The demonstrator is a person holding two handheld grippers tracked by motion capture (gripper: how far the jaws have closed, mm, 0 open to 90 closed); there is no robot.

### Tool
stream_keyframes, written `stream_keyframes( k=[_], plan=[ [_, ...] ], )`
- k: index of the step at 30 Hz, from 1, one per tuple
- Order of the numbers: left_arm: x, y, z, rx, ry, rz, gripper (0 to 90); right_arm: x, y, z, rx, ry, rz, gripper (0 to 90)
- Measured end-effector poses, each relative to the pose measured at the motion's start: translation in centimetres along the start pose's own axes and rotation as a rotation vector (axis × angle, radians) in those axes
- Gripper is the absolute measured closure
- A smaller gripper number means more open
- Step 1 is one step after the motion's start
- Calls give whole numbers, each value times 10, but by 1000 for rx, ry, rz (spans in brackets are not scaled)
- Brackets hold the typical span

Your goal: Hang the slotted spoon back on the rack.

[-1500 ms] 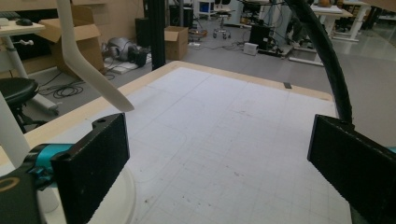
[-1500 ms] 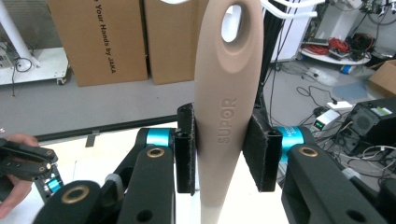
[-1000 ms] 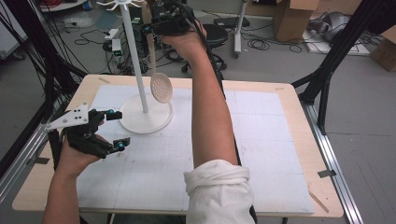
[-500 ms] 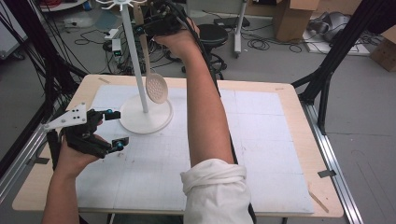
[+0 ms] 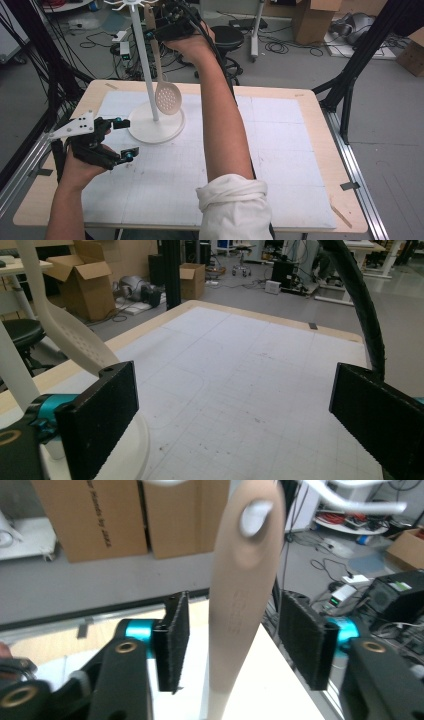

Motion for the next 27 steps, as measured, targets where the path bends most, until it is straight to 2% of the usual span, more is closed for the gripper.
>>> stream_keyframes(
  k=[4,9,19,27],
  plan=[
    [0,0,1,1,7,12,61,8,2,-11,4,-31,-2,417],
    [1,2,0,-5,2,-1,61,19,10,-32,-6,-62,-4,397],
    [2,3,-1,-10,3,1,61,40,30,-69,-3,-79,-32,356],
    [4,1,5,-6,19,-1,62,65,45,-97,7,-109,-27,308]
  ],
)
Point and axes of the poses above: each handheld gripper's, and its own axes: z roughly forward along the jaws, x roughly out of its underside, y roughly to its left, the point moved 4 cm from there along z, roughly forward along the jaws, and after that the axes turned 12 degrees about -x, right-handed, at the moved point
